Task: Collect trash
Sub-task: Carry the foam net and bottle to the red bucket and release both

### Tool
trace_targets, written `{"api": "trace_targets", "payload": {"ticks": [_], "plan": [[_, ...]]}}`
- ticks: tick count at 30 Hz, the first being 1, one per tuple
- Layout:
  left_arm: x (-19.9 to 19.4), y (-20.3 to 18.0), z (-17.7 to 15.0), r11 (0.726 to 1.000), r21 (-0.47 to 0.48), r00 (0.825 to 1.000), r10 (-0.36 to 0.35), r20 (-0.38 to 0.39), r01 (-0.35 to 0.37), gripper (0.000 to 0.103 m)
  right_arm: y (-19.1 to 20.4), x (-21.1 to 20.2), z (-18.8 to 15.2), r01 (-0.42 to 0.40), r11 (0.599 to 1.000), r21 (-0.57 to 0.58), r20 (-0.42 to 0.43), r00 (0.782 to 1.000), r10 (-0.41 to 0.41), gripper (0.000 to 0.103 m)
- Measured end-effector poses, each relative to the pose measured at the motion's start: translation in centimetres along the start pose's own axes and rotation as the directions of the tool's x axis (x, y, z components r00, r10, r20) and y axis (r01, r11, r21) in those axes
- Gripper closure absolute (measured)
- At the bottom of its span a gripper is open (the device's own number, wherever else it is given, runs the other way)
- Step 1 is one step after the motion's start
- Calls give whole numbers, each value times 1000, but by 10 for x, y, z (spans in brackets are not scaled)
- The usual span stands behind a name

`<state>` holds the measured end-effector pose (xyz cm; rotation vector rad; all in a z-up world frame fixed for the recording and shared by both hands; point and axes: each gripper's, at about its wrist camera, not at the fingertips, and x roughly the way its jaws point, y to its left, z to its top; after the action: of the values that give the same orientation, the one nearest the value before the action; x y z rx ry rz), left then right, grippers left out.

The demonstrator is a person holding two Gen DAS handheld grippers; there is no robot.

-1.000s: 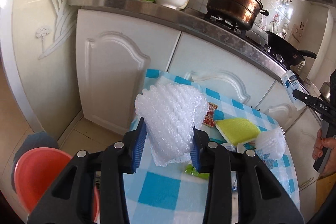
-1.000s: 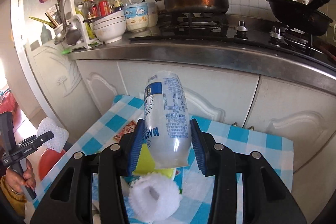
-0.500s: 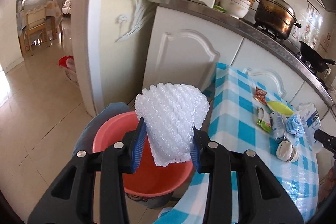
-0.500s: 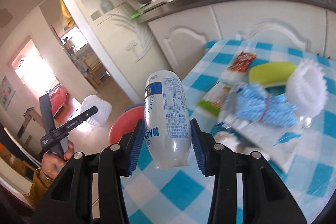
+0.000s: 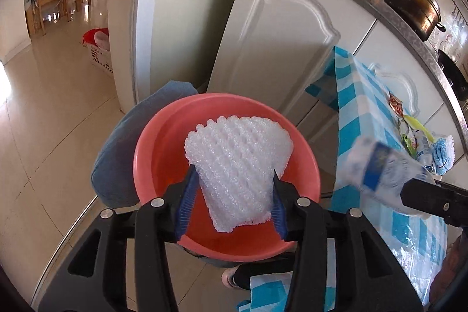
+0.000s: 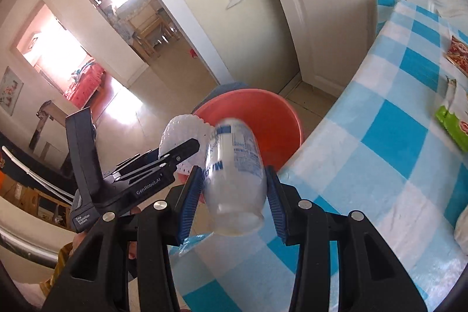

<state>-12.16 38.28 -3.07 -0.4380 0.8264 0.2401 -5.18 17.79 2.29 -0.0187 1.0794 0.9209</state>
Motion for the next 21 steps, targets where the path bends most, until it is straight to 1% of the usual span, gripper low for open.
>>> {"api": "trace_targets", "payload": {"ticks": [1,5,6,7,8,9,10,12,15,16,18,21], "plan": [[5,1,-1,1000,0,1000,6,-3,-6,46,2,6,3,14,1000,-3,-3,1000,-14,57],[16,10,-3,1000,-8,1000,3,-16,-3,35,8,22,10,83,996,-34,-6,997,-83,57],[17,13,-4,1000,-13,1000,0,-16,0,28,6,24,12,86,996,-28,-8,996,-87,55],[17,14,-4,1000,-13,1000,-5,-15,5,27,6,27,13,96,995,-25,-6,995,-96,53],[16,16,-4,1000,-11,1000,-11,-12,11,26,8,27,11,115,993,-32,4,993,-115,46],[14,18,-4,1000,-11,1000,-16,-5,16,20,9,25,10,132,990,-43,16,991,-132,38],[13,20,-4,1000,-13,1000,-19,3,19,15,10,23,8,143,988,-50,27,990,-142,35],[8,25,-4,999,-18,999,-34,9,34,13,12,15,4,145,988,-51,51,988,-142,25],[-1,32,-3,998,-32,999,-46,15,47,10,9,-1,-3,156,987,-46,94,984,-151,16],[-4,34,-3,998,-37,998,-52,24,53,10,9,-5,-4,161,986,-46,105,982,-155,14],[-13,40,-4,996,-46,996,-67,51,70,10,6,-13,-5,176,984,-35,122,978,-171,14],[-30,48,-8,995,-54,992,-79,99,85,10,2,-27,-4,171,985,-7,146,975,-168,14]]}}
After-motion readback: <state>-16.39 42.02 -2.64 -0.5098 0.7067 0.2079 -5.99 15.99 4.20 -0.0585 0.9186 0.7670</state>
